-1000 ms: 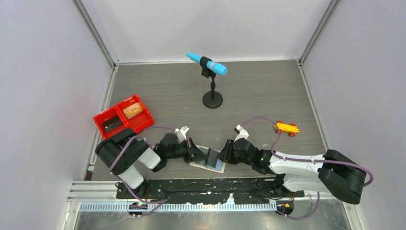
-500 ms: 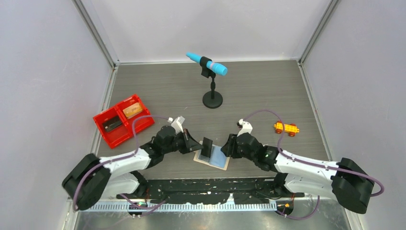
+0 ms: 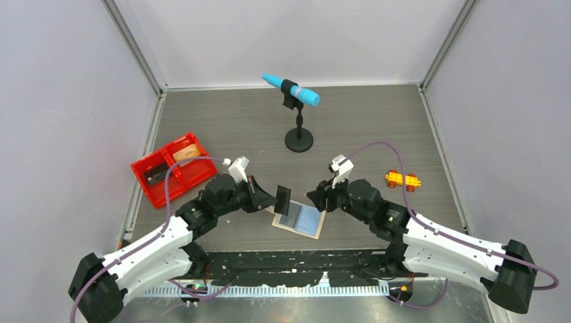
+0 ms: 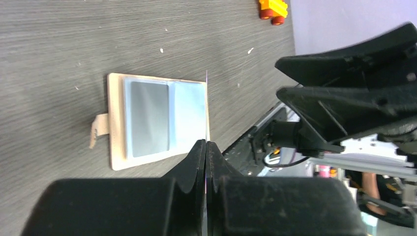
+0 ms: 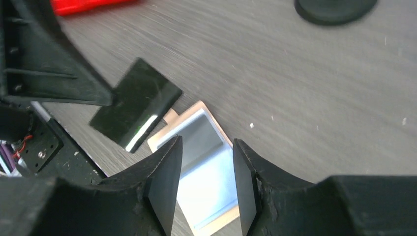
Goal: Take the credit cards out of the card holder
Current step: Remove the credit card from the card holder, then place the credit card in the storage box.
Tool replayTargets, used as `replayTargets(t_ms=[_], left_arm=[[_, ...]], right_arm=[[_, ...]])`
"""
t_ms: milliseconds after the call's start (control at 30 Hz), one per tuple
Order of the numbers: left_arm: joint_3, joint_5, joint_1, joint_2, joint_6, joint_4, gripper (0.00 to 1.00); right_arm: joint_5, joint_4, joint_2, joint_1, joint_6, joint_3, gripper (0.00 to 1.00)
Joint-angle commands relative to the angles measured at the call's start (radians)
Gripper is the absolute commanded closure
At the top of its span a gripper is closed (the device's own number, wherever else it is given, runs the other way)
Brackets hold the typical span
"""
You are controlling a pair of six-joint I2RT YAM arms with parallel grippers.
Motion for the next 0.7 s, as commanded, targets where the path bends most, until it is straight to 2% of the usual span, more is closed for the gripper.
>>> replayTargets(t_ms=[0,33,100,167,333,467,667], left_arm=[[0.035,0.016,0.006,-0.035,-0.119,-0.034,1.00],[0.027,0.012,0.005,-0.041,-0.158,-0.016,1.00],[0.016,-0.005,0.006,-0.054,-0.224,-0.004,1.00],[0.019,-0.020,0.006,-0.059,-0.272,-0.018,1.00],[0.042,-0.041,0.006,-0.065,-0.383,-0.109,1.00],[-0.009,-0.045,0.008,-0.092,-0.489,-0.038,1.00],[-0.030,-0.072,0.008,-0.126,-0.545,-0.027,1.00]], right_arm=[[-0.052,0.235,-0.072,0.069,-0.380,-0.029,0.51],[-0.061,0.316,-0.078,0.093,-0.522,-0.049,0.50],[-0.074,0.395,-0.082,0.113,-0.680,-0.087,0.48],[-0.077,0.428,-0.073,0.117,-0.773,-0.099,0.46],[-0.129,0.475,-0.066,0.143,-0.921,-0.113,0.42],[-0.153,0.489,-0.046,0.204,-1.011,-0.110,0.38],[-0.070,0.472,0.035,0.313,-1.140,-0.094,0.34]])
